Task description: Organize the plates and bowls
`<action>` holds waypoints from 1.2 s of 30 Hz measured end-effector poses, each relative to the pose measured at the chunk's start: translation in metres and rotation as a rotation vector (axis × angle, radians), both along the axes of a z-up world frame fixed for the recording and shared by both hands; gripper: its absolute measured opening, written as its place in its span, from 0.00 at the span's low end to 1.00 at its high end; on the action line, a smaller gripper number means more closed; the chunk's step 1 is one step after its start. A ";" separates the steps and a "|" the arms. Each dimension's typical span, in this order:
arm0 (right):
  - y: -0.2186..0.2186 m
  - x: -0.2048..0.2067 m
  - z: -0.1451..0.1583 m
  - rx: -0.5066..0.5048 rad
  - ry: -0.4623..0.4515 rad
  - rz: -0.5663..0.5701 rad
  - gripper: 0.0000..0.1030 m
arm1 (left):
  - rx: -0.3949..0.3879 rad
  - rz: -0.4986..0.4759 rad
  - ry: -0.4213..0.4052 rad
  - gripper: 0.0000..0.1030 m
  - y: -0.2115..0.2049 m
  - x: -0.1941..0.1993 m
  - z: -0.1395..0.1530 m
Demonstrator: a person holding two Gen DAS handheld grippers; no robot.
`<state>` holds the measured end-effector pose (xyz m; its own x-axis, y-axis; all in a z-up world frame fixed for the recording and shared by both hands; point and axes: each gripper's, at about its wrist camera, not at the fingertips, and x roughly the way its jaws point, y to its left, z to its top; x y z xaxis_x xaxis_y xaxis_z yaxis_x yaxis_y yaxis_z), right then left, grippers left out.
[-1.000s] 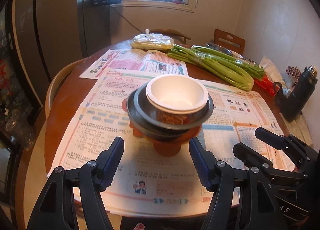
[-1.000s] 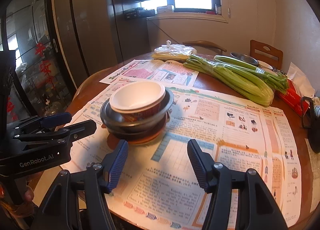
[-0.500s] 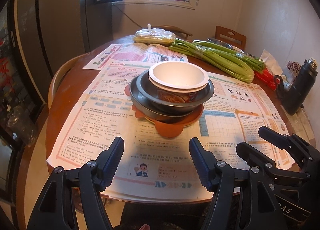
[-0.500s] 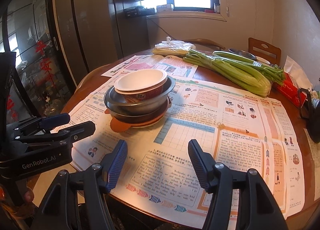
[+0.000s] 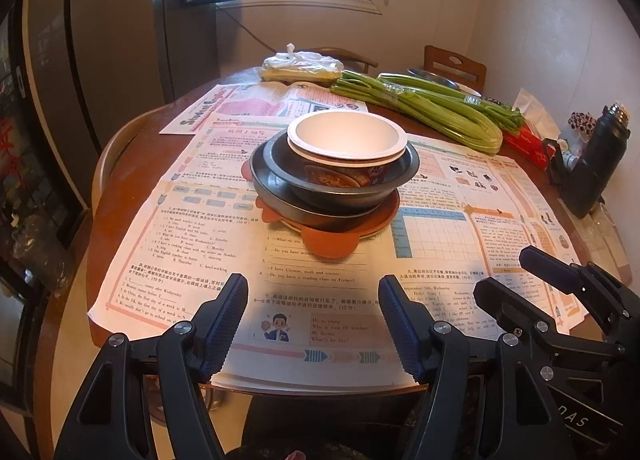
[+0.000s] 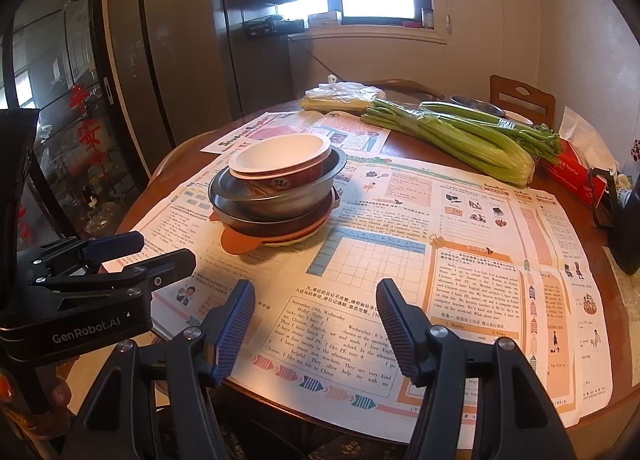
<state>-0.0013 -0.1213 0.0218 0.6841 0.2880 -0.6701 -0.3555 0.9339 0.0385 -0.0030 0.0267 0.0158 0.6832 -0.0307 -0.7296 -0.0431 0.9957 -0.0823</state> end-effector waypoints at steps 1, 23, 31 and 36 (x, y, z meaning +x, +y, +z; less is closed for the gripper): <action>0.000 0.000 0.000 0.001 0.000 -0.001 0.61 | 0.000 -0.001 0.001 0.67 0.000 0.000 0.000; -0.006 -0.004 -0.005 -0.005 -0.002 -0.009 0.61 | 0.008 -0.002 0.002 0.68 -0.004 -0.004 -0.003; -0.007 -0.004 -0.004 -0.005 -0.003 -0.010 0.61 | 0.016 -0.004 0.003 0.68 -0.005 -0.004 -0.004; -0.007 -0.004 -0.004 -0.005 -0.004 -0.013 0.61 | 0.025 -0.004 -0.001 0.68 -0.005 -0.004 -0.005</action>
